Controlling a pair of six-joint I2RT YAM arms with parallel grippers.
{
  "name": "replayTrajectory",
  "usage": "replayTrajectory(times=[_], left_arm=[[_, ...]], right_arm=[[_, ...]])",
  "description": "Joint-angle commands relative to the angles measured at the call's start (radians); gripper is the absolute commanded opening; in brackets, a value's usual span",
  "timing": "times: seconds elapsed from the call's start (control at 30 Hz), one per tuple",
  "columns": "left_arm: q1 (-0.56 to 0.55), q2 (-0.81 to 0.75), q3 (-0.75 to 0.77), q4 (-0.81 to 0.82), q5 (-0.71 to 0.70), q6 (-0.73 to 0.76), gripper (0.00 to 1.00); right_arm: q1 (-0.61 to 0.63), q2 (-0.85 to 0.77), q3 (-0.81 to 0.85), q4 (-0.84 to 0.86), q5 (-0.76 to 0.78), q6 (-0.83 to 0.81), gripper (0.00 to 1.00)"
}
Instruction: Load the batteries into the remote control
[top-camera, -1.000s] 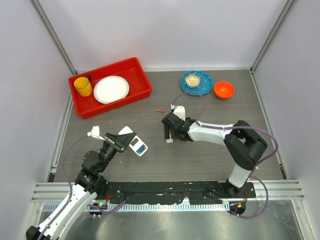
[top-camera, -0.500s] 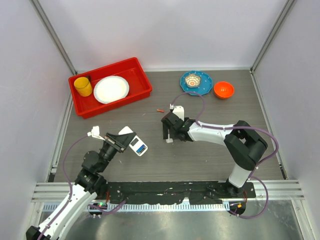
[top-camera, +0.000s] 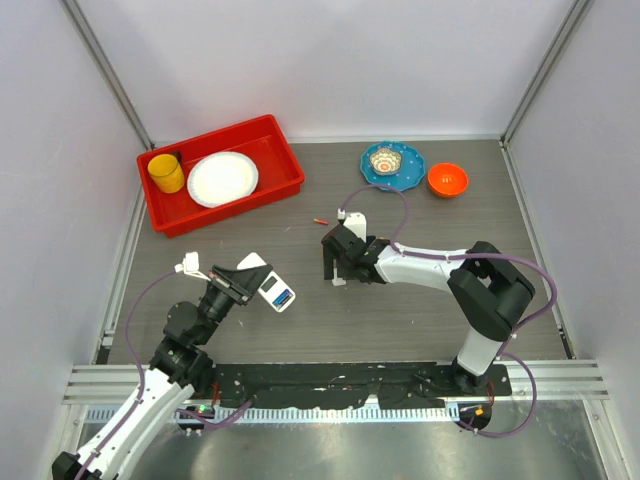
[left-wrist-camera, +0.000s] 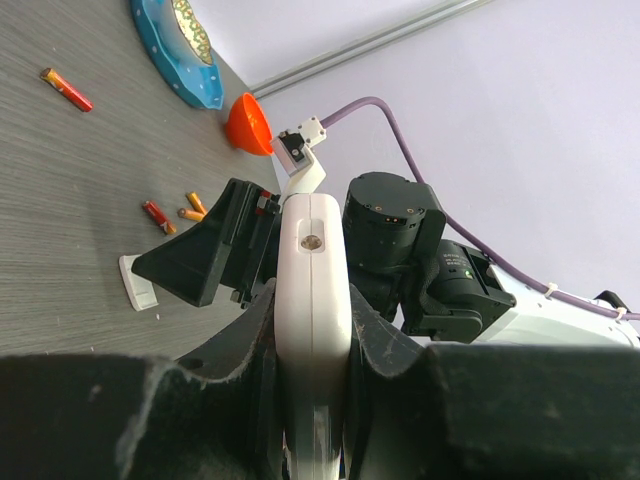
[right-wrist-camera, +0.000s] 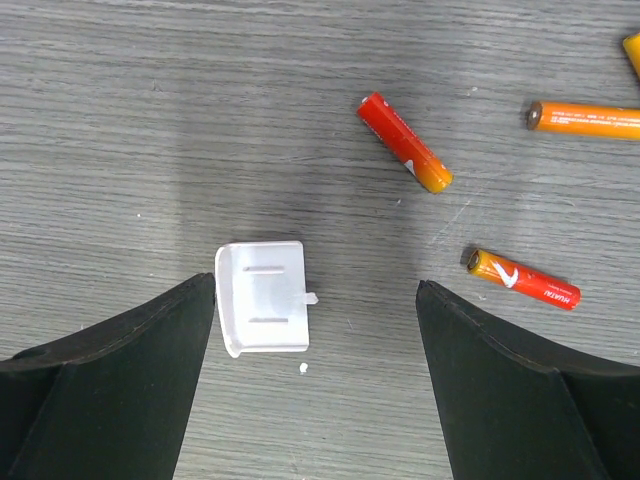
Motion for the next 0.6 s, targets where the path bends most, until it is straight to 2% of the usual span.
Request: replayTrajectory(times=[0.0, 0.57], left_arm=[[-0.002, -0.005, -0.043, 0.046, 0.005, -0.009, 0.0], [-0.002, 0.006, -0.043, 0.053, 0.006, -0.005, 0.0]], right_arm=[[0.006, -0.003, 0.003, 0.022, 0.011, 0.012, 0.87], [0.006, 0.026, -0.003, 0.007, 0.013, 0.009, 0.87]])
